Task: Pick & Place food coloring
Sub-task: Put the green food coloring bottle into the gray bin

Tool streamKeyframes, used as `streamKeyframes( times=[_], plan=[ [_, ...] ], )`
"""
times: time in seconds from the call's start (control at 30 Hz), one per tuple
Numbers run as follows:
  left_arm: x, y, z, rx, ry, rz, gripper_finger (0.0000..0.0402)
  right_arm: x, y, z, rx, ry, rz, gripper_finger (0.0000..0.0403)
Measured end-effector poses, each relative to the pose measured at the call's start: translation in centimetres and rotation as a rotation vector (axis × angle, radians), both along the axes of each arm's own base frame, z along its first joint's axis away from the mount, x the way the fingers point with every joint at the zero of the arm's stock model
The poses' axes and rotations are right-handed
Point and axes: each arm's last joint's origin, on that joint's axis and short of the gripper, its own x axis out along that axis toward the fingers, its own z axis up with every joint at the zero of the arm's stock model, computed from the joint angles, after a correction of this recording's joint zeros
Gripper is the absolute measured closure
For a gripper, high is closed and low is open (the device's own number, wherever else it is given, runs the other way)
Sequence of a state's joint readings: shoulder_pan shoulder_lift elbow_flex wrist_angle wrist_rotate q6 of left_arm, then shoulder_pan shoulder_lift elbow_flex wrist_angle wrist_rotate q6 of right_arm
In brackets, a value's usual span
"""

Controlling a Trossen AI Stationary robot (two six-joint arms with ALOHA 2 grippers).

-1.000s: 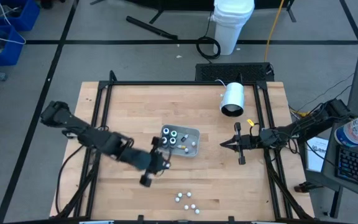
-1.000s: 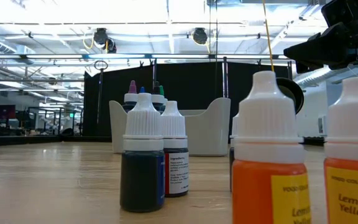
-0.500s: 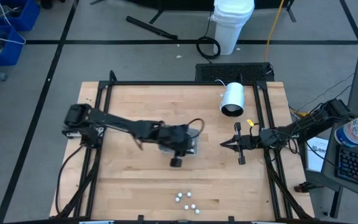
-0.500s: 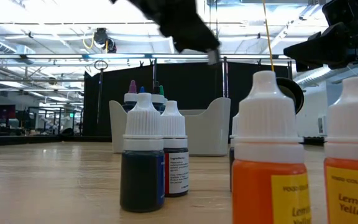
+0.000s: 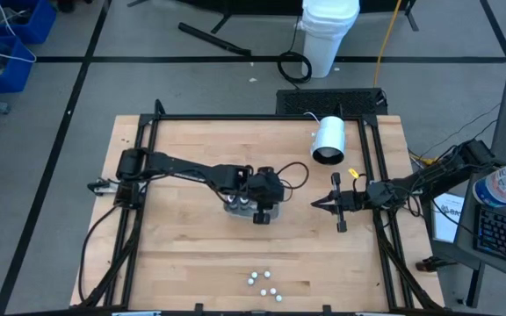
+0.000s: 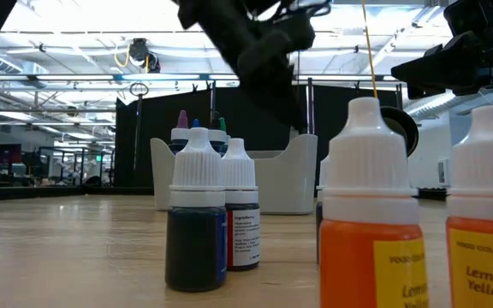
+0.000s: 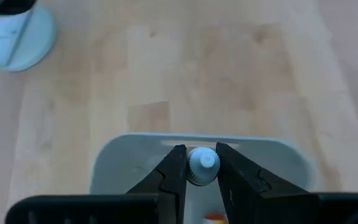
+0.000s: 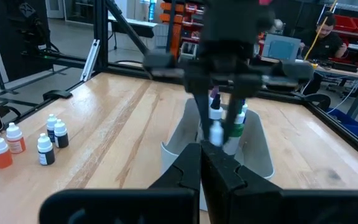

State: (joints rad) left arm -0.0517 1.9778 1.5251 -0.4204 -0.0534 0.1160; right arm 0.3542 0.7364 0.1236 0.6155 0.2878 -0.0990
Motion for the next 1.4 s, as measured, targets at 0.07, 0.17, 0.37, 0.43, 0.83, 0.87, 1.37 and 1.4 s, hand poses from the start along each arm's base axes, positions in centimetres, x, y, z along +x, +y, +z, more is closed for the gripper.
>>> streamKeyframes(
  times=[0.07,0.17,0.37,0.43,0.83,0.87,1.37,1.4],
  plan=[
    [-0.2,0.4,-0.9,-0.013,-0.002,0.027,0.0326,0.0,0.0,0.0,0.000,-0.001,0.000,0.0403],
    [-0.5,1.0,-2.3,-0.026,-0.015,0.053,0.0325,0.0,0.0,0.0,-0.007,-0.001,0.001,0.0403],
    [-0.8,1.5,-3.2,-0.045,-0.035,0.085,0.0325,0.0,0.0,0.0,-0.008,-0.004,0.001,0.0403],
    [-0.8,1.5,-3.2,-0.043,-0.034,0.084,0.0325,0.0,0.0,0.1,-0.008,-0.010,0.001,0.0403],
    [-0.7,-0.7,-2.3,0.086,0.024,-0.012,0.0325,0.0,0.0,0.1,-0.015,-0.009,0.002,0.0403],
    [-0.7,-0.6,-1.7,0.084,0.043,-0.001,0.0325,0.0,0.0,0.1,-0.015,-0.009,0.001,0.0403],
    [-1.0,-1.7,-0.7,0.112,0.140,0.196,0.0325,0.0,0.0,0.3,-0.015,-0.031,0.000,0.0403],
    [-0.9,-2.0,-0.9,0.119,0.130,0.207,0.0325,0.0,0.0,0.3,-0.015,-0.030,0.000,0.0403]
  ],
)
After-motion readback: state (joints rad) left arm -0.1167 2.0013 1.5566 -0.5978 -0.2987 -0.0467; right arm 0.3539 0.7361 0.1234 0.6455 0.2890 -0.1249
